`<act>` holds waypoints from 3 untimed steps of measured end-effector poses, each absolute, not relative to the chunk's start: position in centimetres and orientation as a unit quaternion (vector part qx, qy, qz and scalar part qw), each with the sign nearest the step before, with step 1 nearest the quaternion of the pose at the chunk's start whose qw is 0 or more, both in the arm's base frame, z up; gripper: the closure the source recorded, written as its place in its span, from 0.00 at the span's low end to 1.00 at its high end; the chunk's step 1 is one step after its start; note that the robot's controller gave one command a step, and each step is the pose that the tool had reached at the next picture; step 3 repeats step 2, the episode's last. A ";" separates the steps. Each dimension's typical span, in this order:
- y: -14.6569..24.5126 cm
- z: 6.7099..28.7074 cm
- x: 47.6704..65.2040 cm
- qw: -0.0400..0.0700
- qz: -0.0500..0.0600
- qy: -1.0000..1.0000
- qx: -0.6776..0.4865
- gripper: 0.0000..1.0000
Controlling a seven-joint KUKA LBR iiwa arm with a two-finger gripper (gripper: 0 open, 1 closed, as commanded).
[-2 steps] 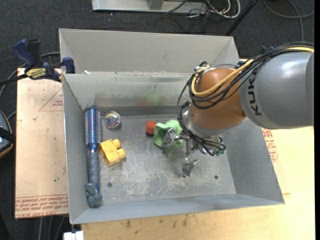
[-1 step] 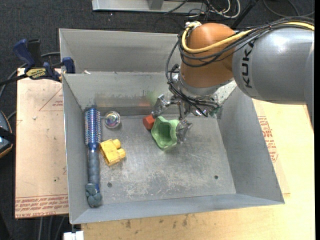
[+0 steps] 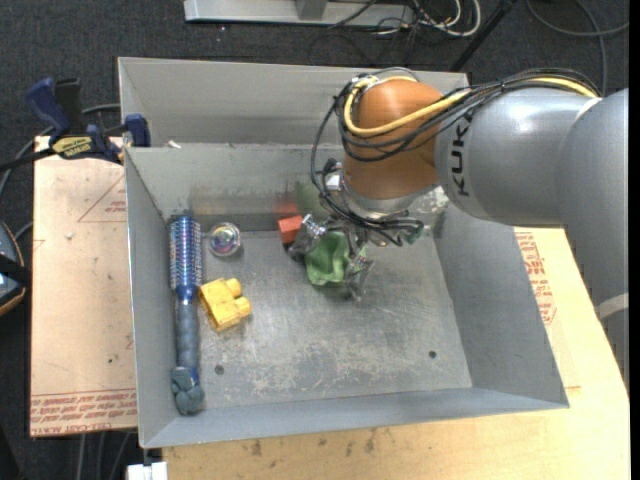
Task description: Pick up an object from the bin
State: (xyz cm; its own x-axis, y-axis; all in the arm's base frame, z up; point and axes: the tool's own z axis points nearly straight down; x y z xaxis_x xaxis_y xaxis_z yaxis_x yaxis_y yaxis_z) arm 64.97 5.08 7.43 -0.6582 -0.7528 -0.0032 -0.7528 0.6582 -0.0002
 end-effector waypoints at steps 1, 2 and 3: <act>5.0 7.8 65.2 0.004 -0.001 0.911 -0.413 1.00; 4.9 24.4 63.8 0.005 -0.002 0.859 -0.513 1.00; 4.9 24.4 63.8 0.005 -0.002 0.859 -0.513 1.00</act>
Offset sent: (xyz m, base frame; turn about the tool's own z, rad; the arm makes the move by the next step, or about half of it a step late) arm 0.0000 0.0000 0.0000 0.0000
